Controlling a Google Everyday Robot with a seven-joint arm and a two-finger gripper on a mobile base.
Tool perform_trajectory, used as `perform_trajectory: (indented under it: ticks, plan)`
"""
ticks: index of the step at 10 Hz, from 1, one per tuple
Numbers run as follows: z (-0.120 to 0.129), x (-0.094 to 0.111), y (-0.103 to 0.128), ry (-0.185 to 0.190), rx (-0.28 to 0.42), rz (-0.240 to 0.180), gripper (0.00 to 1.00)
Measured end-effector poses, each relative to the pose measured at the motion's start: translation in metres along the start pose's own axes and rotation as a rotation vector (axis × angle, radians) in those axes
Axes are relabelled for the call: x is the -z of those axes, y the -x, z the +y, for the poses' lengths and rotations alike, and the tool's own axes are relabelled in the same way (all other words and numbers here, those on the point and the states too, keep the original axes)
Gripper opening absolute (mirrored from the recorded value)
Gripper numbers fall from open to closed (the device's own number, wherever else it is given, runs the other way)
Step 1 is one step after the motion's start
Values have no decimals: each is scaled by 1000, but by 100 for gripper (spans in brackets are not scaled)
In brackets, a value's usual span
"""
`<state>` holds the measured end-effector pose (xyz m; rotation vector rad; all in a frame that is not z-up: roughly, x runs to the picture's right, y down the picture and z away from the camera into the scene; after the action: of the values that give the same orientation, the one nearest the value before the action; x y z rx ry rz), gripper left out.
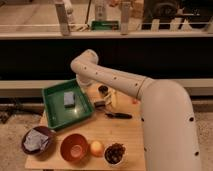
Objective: Place fork in tray
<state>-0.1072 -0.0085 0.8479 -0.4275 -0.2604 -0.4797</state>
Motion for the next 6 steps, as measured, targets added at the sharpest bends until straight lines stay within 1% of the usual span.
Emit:
perform_trajectory:
  ticks: [1, 4, 6]
  plan:
    - [7, 1, -17, 11, -30, 10, 52]
    - [9, -1, -28, 17, -66, 7, 78]
    - [7, -2, -31, 14, -81, 7, 80]
